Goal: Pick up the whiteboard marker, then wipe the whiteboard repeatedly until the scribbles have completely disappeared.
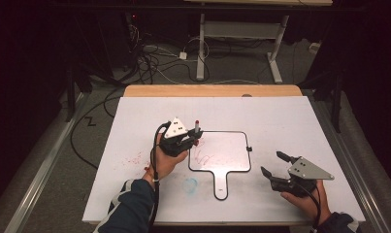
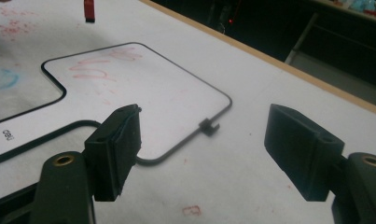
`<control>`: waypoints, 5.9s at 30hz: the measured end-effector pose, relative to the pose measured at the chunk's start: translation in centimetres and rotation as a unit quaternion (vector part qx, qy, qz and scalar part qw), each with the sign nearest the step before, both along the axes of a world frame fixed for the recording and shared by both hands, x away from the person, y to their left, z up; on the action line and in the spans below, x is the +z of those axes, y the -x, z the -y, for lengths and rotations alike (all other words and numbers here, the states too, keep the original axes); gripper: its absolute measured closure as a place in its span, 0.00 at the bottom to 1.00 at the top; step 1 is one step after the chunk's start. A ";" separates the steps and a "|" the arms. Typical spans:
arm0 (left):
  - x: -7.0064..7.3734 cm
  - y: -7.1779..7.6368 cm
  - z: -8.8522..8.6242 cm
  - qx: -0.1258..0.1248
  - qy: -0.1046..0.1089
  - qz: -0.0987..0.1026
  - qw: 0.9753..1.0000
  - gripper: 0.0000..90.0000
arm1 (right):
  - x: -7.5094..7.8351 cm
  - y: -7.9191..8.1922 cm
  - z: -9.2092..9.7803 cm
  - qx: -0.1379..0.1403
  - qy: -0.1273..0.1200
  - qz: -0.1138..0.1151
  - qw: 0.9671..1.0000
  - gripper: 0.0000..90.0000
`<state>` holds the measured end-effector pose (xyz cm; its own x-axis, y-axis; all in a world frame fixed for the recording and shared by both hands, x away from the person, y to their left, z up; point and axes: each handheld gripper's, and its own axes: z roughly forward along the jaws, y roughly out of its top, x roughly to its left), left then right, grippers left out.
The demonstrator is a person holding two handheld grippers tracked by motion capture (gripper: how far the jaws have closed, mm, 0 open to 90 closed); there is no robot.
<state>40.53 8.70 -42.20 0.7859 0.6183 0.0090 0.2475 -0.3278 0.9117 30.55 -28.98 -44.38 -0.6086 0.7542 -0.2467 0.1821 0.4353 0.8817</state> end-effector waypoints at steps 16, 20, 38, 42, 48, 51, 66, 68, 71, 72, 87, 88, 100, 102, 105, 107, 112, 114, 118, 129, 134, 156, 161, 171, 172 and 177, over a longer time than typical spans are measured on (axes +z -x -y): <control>-2.6 -3.7 1.2 0.000 -0.001 -0.019 1.000 0.87 | -1.1 -0.3 -1.5 0.015 0.027 -0.016 0.999 0.28; -3.7 -4.7 1.6 0.011 -0.017 -0.024 1.000 0.87 | -1.3 -0.3 -1.6 0.020 0.035 -0.019 0.999 0.28; -4.4 -5.6 2.8 0.045 -0.046 -0.003 0.998 0.88 | -1.5 -0.1 -2.3 0.030 0.053 -0.023 0.998 0.28; -4.5 -5.5 2.9 0.038 -0.029 -0.018 0.999 0.88 | -1.5 0.0 -2.3 0.036 0.056 -0.023 0.998 0.28; -4.1 -4.3 5.5 -0.010 -0.059 -0.004 0.998 0.88 | -1.6 -0.1 -2.6 0.041 0.059 -0.029 0.997 0.28; -4.2 -5.0 4.2 0.026 -0.063 0.001 0.998 0.88 | -1.7 -0.1 -2.5 0.038 0.063 -0.029 0.997 0.28; -4.2 -4.7 3.8 0.022 -0.054 -0.012 0.998 0.88 | -1.8 0.1 -2.9 0.045 0.071 -0.028 0.996 0.28; -4.2 -5.5 2.9 0.047 -0.056 -0.012 0.997 0.88 | -1.8 0.0 -2.9 0.045 0.072 -0.030 0.996 0.28; -4.2 -6.0 2.0 0.060 -0.044 -0.025 0.997 0.88 | -1.8 0.0 -2.9 0.046 0.072 -0.030 0.996 0.28; -4.2 -5.8 2.0 0.052 -0.044 -0.028 0.997 0.88 | -1.8 0.0 -2.9 0.047 0.072 -0.030 0.996 0.28; -4.3 -5.8 2.2 0.045 -0.044 -0.030 0.998 0.88 | -1.9 0.0 -2.9 0.049 0.076 -0.032 0.995 0.28; -4.3 -5.5 2.7 0.032 -0.038 -0.035 0.998 0.88 | -1.9 0.0 -3.0 0.049 0.076 -0.033 0.995 0.28; -4.5 -6.3 1.7 0.063 -0.024 -0.043 0.997 0.88 | -2.0 0.0 -3.0 0.052 0.083 -0.036 0.995 0.28; -4.6 -6.5 1.2 0.068 -0.012 -0.052 0.996 0.88 | -2.0 0.0 -3.0 0.053 0.083 -0.036 0.994 0.28; -4.8 -5.7 1.5 0.047 -0.008 -0.062 0.997 0.88 | -2.0 0.1 -3.0 0.054 0.084 -0.037 0.994 0.28; -4.9 -4.8 1.9 0.024 -0.024 -0.060 0.998 0.88 | -1.9 0.1 -3.0 0.053 0.084 -0.038 0.994 0.28; -5.0 -4.3 2.3 0.014 -0.049 -0.053 0.997 0.87 | -2.0 0.1 -3.1 0.056 0.084 -0.039 0.994 0.28; -4.8 -4.9 2.4 0.019 -0.041 -0.057 0.997 0.87 | -1.9 0.1 -3.2 0.057 0.085 -0.038 0.994 0.28; -4.6 -5.6 3.2 0.018 -0.035 -0.052 0.998 0.87 | -1.9 0.2 -3.3 0.061 0.087 -0.037 0.994 0.28; -4.9 -6.0 3.6 0.015 -0.034 -0.072 0.997 0.87 | -2.0 0.1 -3.1 0.058 0.087 -0.041 0.994 0.28; -5.1 -4.1 4.0 -0.017 -0.049 -0.076 0.996 0.87 | -2.0 0.1 -3.2 0.059 0.090 -0.039 0.993 0.28; -4.8 -6.3 5.1 -0.008 -0.047 -0.082 0.995 0.87 | -2.1 0.0 -3.2 0.062 0.091 -0.044 0.993 0.28; -5.0 -4.9 5.5 -0.026 -0.050 -0.076 0.995 0.87 | -2.0 0.2 -3.2 0.064 0.092 -0.040 0.993 0.28; -5.0 -4.5 2.3 0.003 -0.043 -0.092 0.995 0.87 | -2.0 0.3 -3.5 0.064 0.095 -0.039 0.993 0.27; -5.1 -3.9 2.9 -0.011 -0.048 -0.090 0.995 0.88 | -2.0 0.2 -3.5 0.064 0.095 -0.040 0.993 0.28; -5.2 -1.7 4.8 -0.059 -0.051 -0.082 0.994 0.87 | -2.0 0.2 -3.5 0.065 0.096 -0.041 0.992 0.28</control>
